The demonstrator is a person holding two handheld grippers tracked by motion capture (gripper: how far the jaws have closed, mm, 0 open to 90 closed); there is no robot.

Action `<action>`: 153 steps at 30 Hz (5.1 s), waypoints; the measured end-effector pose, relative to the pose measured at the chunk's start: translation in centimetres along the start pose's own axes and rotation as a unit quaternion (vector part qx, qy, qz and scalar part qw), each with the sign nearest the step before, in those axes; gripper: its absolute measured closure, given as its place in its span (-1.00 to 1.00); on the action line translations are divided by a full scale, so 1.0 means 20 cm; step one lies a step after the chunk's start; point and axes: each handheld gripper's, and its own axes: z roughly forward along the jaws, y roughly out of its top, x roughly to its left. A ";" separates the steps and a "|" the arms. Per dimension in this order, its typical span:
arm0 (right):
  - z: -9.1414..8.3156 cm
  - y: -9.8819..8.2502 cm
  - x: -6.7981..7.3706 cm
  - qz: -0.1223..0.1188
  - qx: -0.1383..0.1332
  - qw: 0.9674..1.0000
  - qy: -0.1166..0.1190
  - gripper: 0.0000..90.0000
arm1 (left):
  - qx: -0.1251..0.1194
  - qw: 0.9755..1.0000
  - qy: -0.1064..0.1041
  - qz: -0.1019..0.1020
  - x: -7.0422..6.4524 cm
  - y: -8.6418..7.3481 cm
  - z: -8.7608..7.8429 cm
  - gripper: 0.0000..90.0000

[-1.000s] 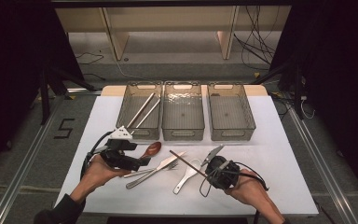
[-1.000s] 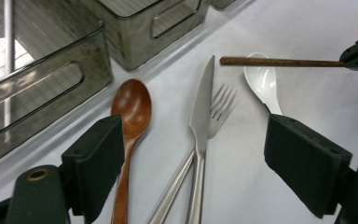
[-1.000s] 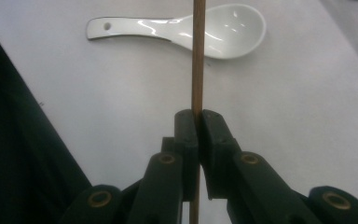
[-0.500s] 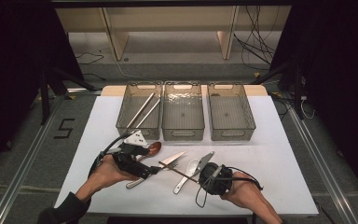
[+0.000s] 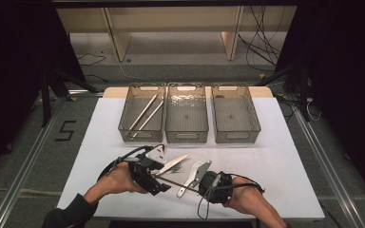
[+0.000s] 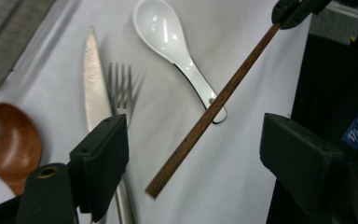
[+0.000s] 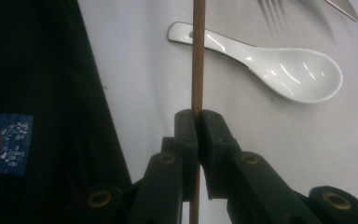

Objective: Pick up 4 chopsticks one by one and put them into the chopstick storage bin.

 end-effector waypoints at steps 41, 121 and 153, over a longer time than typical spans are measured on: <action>-0.02 0.02 0.06 -0.054 -0.010 0.998 0.015 0.91 | 0.081 0.990 -0.048 0.101 -0.08 0.01 0.08 0.70; -0.07 -0.17 -0.12 0.176 -0.125 0.975 -0.061 -0.37 | -0.104 0.944 0.187 -0.252 0.75 -0.17 -0.35 0.85; -0.07 -0.16 -0.11 0.170 -0.129 0.975 -0.063 -0.37 | -0.080 0.925 0.202 -0.310 0.97 -0.14 -0.22 0.84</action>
